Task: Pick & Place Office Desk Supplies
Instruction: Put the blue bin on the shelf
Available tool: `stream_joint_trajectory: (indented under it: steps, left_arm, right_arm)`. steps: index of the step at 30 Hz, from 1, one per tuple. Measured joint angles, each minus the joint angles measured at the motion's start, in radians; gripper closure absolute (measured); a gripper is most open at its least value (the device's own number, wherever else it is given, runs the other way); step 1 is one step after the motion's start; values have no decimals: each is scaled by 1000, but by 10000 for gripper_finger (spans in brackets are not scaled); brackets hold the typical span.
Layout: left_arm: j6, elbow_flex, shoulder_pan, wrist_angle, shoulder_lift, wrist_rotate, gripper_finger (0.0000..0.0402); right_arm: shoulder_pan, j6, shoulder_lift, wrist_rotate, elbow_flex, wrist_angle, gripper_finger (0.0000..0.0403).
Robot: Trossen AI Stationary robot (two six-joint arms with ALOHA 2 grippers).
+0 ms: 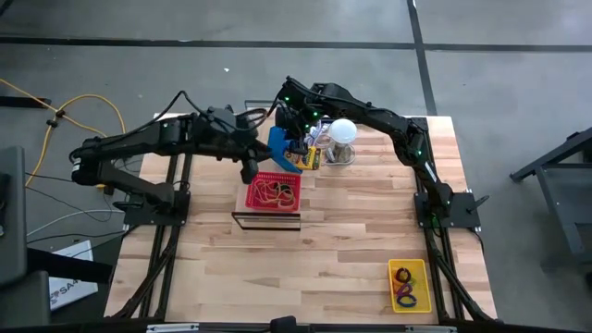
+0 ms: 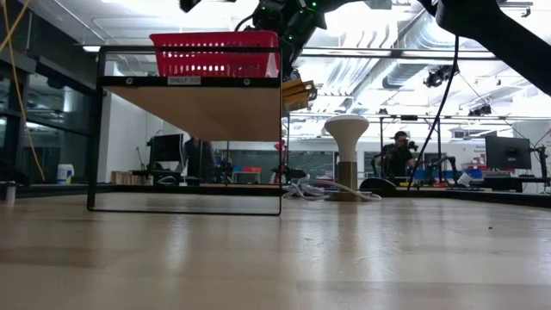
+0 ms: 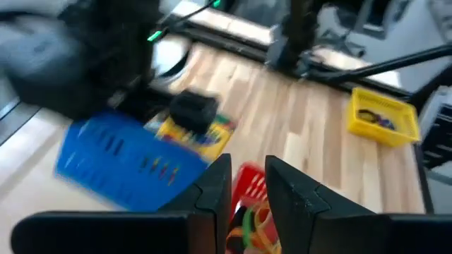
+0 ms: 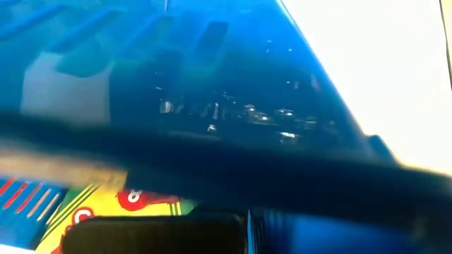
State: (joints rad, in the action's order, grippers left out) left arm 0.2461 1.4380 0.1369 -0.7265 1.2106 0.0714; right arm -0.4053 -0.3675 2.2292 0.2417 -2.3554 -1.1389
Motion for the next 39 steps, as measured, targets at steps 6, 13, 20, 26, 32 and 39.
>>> stream_joint_trajectory:
  steps: [6, 13, 20, 26, 32, 39]
  left_arm:
    - [-77, 0, 32, 32, 40, -8, 318]
    - [-113, 0, 110, 117, 81, -151, 318]
    - [-127, 0, 170, 108, 116, -167, 318]
    - [-148, 0, 177, 115, 136, -126, 318]
    - [-144, 2, 177, 121, 159, -123, 318]
    - [-144, 4, 177, 116, 176, -120, 318]
  right_arm:
    - [0, 5, 0, 0, 0, 4, 400]
    - [0, 23, 0, 1, 0, 7, 400]
    - [1, 31, 0, 4, 0, 7, 400]
    - [1, 50, 0, 29, 0, 12, 400]
    - [1, 52, 0, 24, 0, 12, 400]
    - [0, 52, 0, 23, 0, 6, 400]
